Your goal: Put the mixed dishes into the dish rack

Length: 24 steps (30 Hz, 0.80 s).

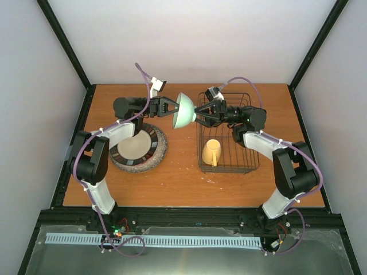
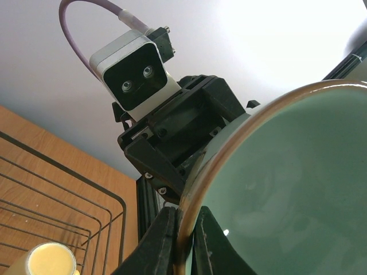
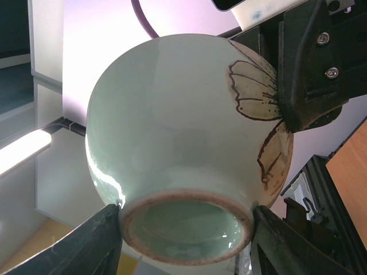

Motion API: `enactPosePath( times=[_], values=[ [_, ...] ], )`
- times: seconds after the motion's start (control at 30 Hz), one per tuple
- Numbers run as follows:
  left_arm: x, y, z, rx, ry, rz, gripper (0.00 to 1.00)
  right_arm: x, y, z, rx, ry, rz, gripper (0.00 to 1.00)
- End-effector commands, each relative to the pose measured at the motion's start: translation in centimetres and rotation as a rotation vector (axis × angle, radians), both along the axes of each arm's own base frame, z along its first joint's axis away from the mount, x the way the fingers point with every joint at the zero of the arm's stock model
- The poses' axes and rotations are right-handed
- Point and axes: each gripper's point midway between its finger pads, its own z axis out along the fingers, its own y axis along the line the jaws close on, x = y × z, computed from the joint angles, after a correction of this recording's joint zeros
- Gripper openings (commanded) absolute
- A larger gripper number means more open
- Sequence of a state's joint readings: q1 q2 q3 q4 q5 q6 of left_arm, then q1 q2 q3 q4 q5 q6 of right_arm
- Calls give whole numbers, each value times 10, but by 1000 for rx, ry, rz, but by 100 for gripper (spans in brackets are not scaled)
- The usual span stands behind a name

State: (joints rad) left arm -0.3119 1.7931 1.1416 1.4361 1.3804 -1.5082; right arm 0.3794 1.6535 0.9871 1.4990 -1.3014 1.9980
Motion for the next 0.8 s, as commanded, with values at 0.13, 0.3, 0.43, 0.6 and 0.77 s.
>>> enactPosePath(
  times=[0.13,0.3,0.43,0.6,0.77],
  values=[
    [6,-13,11,-40,-23,26,1,-39,10,43,138,-236,53,3],
    [8,-13,8,-26,-17,31,2,-33,11,41,153,-213,32,3],
    [9,-14,7,-16,-14,36,4,-24,10,37,163,-182,4,3],
    [14,-16,4,-3,-10,41,10,-11,3,29,160,-140,-36,3],
    [19,-18,1,2,-1,39,16,-4,-1,20,147,-113,-56,3]
  ],
)
